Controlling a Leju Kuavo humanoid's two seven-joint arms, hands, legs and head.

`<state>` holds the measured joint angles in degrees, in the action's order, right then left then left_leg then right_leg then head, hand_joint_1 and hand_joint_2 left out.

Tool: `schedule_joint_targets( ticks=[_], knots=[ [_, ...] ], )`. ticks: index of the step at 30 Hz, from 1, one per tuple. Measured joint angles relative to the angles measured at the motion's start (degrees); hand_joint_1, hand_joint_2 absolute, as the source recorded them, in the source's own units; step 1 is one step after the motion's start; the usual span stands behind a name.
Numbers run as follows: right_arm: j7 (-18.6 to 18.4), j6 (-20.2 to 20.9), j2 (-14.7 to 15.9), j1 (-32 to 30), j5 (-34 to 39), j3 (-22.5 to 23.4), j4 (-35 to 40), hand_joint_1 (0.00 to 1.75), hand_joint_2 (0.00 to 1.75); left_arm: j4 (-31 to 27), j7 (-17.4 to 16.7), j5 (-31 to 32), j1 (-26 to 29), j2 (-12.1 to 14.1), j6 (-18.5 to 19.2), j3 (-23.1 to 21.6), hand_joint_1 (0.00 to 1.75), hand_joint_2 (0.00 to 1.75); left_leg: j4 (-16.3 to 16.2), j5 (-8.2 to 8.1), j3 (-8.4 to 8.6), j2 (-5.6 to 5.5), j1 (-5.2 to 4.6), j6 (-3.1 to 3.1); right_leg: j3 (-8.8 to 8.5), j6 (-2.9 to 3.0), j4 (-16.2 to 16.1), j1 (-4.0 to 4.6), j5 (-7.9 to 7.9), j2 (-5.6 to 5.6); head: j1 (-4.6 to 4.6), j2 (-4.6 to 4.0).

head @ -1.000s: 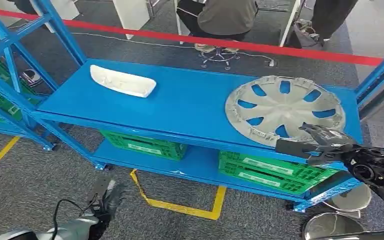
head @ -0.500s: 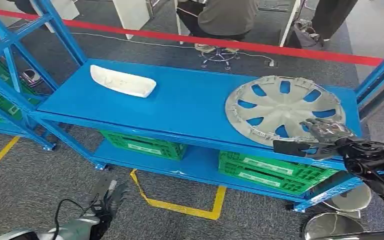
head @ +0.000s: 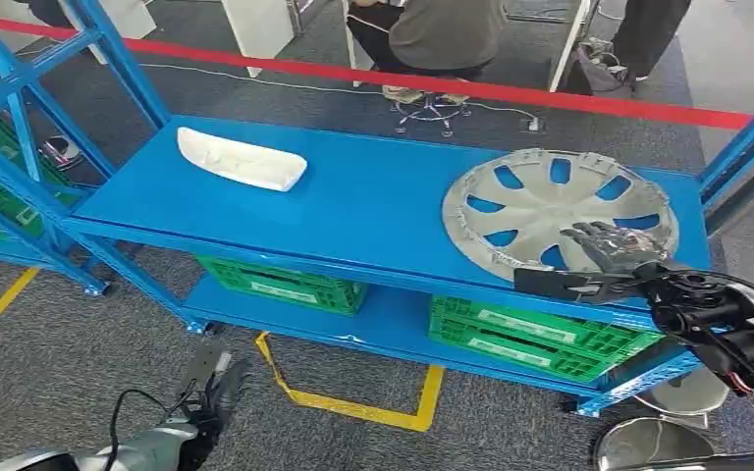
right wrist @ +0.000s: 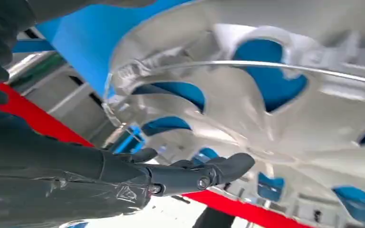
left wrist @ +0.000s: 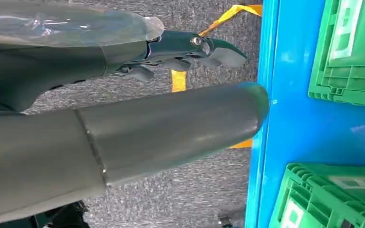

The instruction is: Take the parts from the cabinet and place them on the table.

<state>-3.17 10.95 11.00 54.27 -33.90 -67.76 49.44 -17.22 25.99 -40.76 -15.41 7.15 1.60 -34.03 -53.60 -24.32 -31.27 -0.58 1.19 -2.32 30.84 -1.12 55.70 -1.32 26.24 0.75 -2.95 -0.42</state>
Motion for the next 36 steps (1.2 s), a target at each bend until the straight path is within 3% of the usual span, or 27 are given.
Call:
schedule_joint_targets(
  ticks=[21, 27, 36],
  knots=[
    [4.26, -2.84, -8.24, 0.55, 1.88, 0.09, -8.57, 0.0, 1.75, 0.0, -0.37, -0.22, -0.5, -0.5, -0.44, 0.0, 0.0, 0.0, -0.02, 0.0, 0.01, 0.03, 0.0, 0.0, 0.0, 0.0, 0.0, 0.0, 0.0, 0.04, -0.02, 0.0],
    [6.21, 0.59, -9.86, 0.24, 5.86, 0.59, -10.84, 0.0, 1.75, 0.0, -0.61, -0.26, -0.62, -0.55, -0.46, 0.0, 0.0, 0.0, -0.03, 0.0, 0.01, 0.03, 0.0, 0.0, 0.01, 0.0, 0.0, 0.0, 0.0, 0.04, 0.02, 0.0],
    [6.45, 1.35, -11.19, -0.17, 7.3, 1.2, -12.7, 0.0, 1.75, 0.0, -0.74, -0.28, -0.76, -0.55, -0.46, 0.0, 0.0, 0.0, -0.04, 0.0, 0.01, 0.04, 0.0, 0.0, 0.01, 0.0, 0.0, 0.0, 0.0, 0.05, 0.0, 0.0]
  ],
)
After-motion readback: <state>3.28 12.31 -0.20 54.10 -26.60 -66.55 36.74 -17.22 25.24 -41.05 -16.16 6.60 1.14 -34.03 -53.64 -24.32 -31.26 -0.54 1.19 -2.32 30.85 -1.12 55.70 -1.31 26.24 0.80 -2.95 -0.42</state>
